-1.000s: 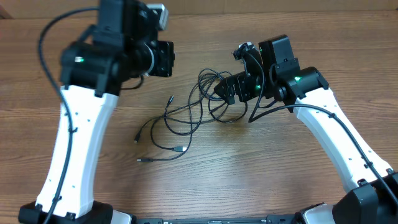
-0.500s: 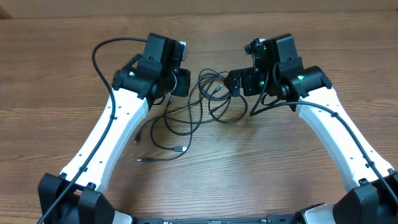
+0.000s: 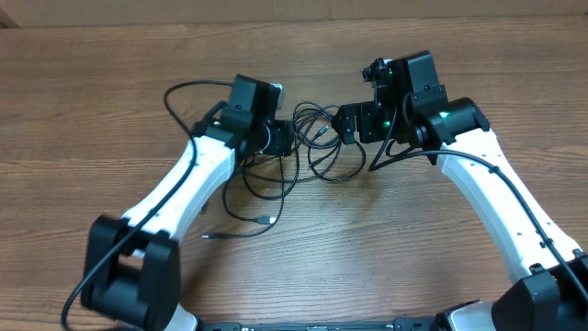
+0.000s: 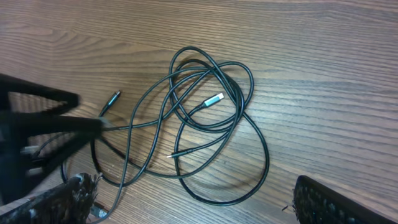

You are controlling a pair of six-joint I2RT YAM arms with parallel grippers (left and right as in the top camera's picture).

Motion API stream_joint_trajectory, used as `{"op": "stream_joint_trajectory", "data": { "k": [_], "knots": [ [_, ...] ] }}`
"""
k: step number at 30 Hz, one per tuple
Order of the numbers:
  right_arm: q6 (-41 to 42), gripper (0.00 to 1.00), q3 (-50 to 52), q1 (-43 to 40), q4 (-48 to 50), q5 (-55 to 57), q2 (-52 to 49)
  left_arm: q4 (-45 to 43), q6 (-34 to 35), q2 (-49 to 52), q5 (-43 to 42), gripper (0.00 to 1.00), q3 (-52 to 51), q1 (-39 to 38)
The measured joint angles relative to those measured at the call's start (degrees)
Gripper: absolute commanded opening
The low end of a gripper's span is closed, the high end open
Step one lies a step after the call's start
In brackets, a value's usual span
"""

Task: Untangle cables

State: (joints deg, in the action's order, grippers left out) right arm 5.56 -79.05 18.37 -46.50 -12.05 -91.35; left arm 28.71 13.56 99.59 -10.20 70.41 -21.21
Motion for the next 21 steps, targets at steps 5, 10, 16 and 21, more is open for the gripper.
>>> {"op": "stream_joint_trajectory", "data": {
  "k": [5,10,16,21],
  "knots": [
    [0.04,1.00,0.00,0.00,-0.04,-1.25,0.00,-4.22,0.00,6.12,-2.05,0.60,-0.07,-1.66],
    [0.07,1.00,0.00,0.00,-0.09,-1.60,0.00,-6.21,-0.02,10.71,-2.97,0.59,-0.15,-3.02],
    [0.07,1.00,0.00,0.00,-0.09,-1.68,0.00,-6.34,-0.04,12.09,-2.86,0.59,-0.44,-3.17],
    [0.04,1.00,0.00,-0.02,-0.07,-1.68,0.00,-6.45,-0.24,12.09,-2.82,0.52,-0.44,-3.19]
  ]
}}
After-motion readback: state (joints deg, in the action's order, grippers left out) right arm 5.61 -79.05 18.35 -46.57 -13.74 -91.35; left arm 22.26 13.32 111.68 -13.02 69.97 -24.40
